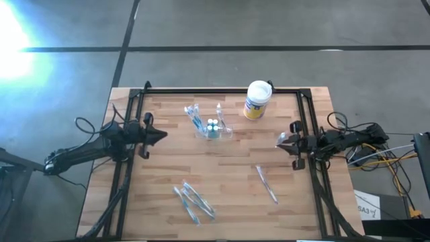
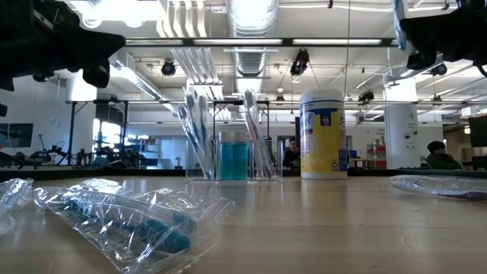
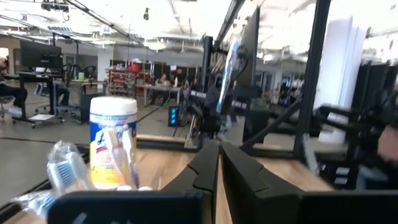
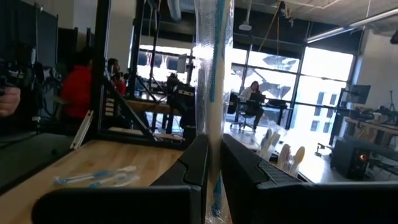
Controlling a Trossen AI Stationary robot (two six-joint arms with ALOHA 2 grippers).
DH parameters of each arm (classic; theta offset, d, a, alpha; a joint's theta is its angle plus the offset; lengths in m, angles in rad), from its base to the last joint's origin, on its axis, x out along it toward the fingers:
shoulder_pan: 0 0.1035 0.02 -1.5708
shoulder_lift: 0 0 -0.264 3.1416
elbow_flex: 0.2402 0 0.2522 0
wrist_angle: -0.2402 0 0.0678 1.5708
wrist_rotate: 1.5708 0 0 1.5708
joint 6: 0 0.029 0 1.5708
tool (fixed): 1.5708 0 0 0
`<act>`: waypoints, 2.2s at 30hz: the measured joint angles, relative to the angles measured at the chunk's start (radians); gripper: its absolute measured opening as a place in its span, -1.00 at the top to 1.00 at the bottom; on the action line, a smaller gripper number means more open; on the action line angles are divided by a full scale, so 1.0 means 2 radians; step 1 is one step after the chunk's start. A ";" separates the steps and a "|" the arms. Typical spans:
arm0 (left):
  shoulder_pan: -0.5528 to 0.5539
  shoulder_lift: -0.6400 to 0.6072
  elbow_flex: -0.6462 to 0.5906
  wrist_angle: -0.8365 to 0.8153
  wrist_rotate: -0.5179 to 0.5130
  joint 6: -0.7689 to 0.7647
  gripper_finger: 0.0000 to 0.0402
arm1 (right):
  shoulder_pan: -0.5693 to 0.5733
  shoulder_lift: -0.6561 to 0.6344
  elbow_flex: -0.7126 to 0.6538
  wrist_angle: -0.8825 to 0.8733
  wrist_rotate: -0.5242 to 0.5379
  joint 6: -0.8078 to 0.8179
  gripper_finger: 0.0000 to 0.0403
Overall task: Pick & Place toothbrushing station
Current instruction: Put the blue toothbrush into the transparent organizer
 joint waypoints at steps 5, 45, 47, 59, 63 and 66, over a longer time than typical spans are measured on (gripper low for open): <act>0.000 0.002 0.006 0.030 0.000 -0.016 0.87 | 0.000 0.015 0.000 0.006 0.000 0.005 0.87; -0.061 0.473 0.316 0.124 0.016 0.097 -0.03 | -0.007 0.459 0.152 0.276 0.023 -0.006 0.87; -0.067 0.494 0.342 0.128 0.016 0.099 -0.10 | -0.007 0.483 0.165 0.276 0.023 -0.006 0.87; -0.105 0.590 0.436 0.128 0.017 0.132 -0.13 | -0.008 0.567 0.225 0.276 0.008 -0.026 0.87; -0.119 0.616 0.458 0.128 0.017 0.135 -0.13 | -0.012 0.581 0.231 0.275 0.012 -0.027 0.87; -0.127 0.633 0.478 0.130 0.015 0.141 -0.13 | -0.016 0.583 0.233 0.277 0.013 -0.022 0.87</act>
